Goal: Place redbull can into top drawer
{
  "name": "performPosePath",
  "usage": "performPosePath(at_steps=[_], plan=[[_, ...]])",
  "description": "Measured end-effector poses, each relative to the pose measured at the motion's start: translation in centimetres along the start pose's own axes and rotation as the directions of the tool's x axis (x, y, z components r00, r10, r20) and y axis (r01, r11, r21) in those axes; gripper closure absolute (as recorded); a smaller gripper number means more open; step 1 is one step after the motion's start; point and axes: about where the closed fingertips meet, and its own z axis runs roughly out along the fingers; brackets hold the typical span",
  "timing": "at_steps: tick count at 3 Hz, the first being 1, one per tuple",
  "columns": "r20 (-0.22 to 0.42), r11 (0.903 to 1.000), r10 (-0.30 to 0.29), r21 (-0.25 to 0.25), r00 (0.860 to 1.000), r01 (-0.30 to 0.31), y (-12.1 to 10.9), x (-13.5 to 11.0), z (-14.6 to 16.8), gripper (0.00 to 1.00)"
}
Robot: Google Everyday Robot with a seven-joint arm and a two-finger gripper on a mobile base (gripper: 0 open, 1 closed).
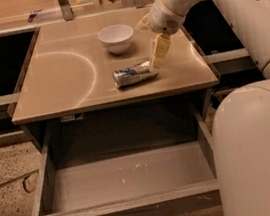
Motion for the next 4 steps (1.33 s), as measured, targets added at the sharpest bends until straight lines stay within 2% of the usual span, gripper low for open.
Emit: performPosePath(at_steps=[2,4], plan=[[0.042,0.9992,0.023,-0.034,0.999,-0.022,1.2,-0.5,1.7,0.00],[0.054,0.9976,0.048,-0.052,0.997,-0.045,1.8,-0.2,2.7,0.00]])
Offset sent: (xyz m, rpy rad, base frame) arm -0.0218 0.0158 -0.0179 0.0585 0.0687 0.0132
